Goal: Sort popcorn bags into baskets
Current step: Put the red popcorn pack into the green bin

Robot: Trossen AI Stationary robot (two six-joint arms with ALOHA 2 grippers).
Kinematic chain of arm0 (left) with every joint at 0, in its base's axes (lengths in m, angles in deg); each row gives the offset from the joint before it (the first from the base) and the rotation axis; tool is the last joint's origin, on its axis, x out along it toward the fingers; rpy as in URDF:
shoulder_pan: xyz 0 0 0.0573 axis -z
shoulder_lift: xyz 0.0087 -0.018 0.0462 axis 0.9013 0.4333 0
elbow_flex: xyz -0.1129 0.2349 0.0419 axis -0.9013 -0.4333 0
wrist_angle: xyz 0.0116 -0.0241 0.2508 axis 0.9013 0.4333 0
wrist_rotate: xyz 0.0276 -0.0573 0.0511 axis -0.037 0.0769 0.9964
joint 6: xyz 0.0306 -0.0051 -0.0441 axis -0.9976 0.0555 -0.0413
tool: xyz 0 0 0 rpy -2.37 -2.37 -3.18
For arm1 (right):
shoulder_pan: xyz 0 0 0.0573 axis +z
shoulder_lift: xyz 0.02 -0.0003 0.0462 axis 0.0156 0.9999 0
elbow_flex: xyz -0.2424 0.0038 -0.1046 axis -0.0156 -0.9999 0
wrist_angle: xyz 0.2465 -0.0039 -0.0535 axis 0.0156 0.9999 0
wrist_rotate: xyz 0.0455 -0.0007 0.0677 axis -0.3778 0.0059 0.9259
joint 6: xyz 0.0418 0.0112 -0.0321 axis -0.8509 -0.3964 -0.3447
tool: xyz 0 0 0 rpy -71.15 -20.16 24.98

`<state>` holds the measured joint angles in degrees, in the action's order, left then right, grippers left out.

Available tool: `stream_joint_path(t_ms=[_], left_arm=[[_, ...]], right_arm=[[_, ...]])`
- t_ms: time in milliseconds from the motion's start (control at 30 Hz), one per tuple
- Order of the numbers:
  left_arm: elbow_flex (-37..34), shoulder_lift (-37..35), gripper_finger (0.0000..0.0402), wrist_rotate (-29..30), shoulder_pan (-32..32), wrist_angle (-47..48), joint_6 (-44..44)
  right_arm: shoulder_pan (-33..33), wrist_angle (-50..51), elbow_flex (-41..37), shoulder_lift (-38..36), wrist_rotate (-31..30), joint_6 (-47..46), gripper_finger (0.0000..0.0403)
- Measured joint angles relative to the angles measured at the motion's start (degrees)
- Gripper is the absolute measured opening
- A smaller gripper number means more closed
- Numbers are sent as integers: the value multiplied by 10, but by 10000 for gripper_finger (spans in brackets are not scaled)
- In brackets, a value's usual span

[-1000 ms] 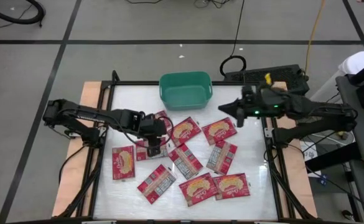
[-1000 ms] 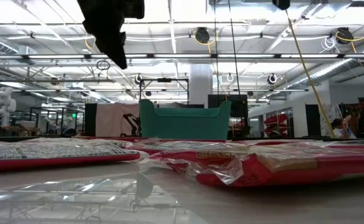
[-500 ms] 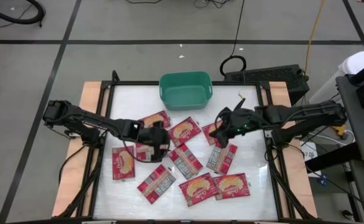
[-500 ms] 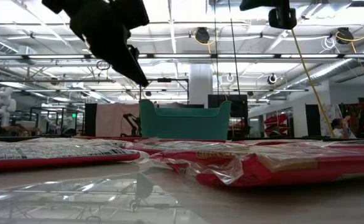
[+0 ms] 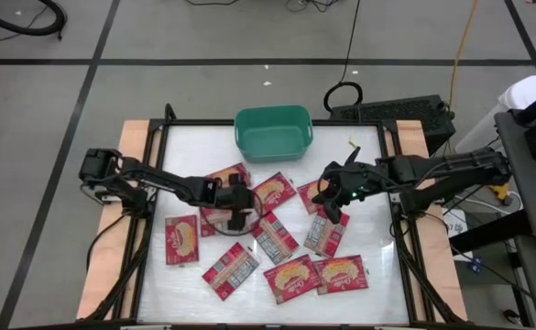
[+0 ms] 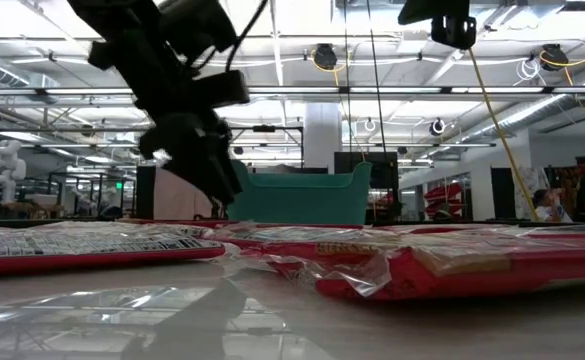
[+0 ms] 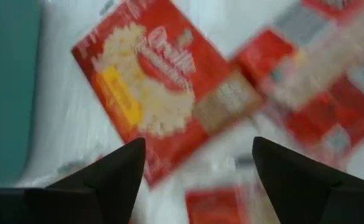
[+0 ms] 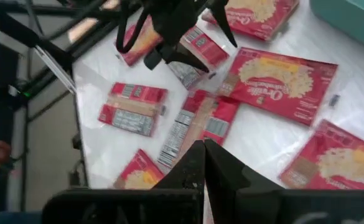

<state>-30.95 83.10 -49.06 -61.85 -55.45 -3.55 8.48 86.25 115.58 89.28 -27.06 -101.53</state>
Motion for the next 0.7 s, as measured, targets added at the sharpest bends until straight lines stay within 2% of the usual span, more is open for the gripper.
stream_joint_path(t_ms=[333,500,700], left_arm=[[-1,40,252,-31,-32,9,-21],[0,71,228,-34,-32,-21,-22],[2,106,161,-49,-32,-66,-42]], right_arm=[[-15,28,0,0,0,44,0],[-23,28,0,0,0,55,0],[-24,26,0,0,2,38,0]])
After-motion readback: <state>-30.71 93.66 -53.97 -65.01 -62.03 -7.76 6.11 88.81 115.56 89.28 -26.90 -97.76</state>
